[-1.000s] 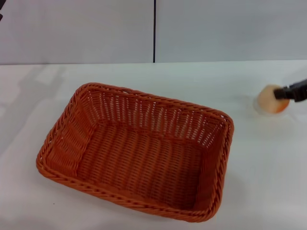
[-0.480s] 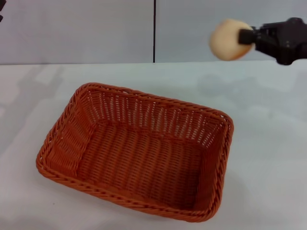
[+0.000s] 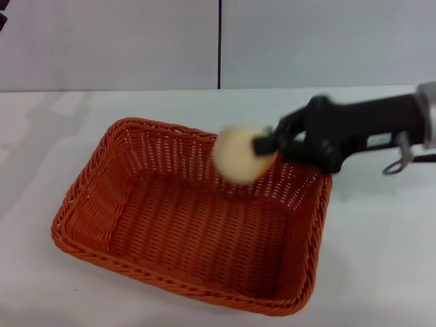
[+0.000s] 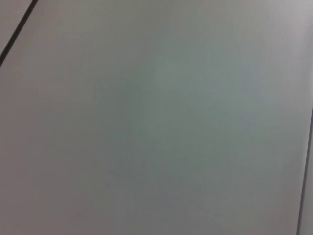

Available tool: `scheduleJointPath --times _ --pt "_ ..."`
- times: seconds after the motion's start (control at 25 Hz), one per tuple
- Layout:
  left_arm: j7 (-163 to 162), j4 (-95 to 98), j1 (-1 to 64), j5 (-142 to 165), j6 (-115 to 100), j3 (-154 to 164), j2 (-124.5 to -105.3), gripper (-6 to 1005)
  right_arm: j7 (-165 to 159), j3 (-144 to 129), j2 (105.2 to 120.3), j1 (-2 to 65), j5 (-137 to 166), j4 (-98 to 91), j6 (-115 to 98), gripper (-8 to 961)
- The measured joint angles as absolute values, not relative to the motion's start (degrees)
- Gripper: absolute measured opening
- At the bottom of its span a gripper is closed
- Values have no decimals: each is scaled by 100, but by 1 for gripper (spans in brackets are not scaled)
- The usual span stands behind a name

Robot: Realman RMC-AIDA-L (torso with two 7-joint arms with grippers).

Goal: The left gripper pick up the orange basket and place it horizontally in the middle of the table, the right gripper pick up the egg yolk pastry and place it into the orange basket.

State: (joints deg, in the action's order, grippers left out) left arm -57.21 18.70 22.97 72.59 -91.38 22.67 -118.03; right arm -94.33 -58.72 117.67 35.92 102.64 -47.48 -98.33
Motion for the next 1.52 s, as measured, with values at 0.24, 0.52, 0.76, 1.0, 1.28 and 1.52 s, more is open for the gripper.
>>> scheduleJointPath --times 0.24,0.52,0.76,1.0,1.28,1.52 --pt "-5722 1861 2362 7259 -9075 2267 -11807 545 -9571 -5980 11806 3853 10583 -4430 -9684 82" --pt "-5722 1851 2361 7260 -9068 2268 -11811 545 -9597 -5956 11813 3796 10586 -4458 -9659 223" --pt "-5722 1851 2354 7245 -9068 2268 -11819 544 -9448 -5876 11829 3560 10557 -4686 -9615 414" --pt "-5722 1800 2338 7191 -9070 2268 -11820 544 -8598 -5219 11882 3095 10333 -4768 -9575 563" --pt "-5722 1771 2277 7072 -9071 2268 -11816 544 -5971 -3962 11878 2063 8154 -3659 -9647 588" --pt "-5649 1772 2230 6912 -9089 2268 -11816 544 -4172 -3461 11886 1601 6470 -2371 -9715 589"
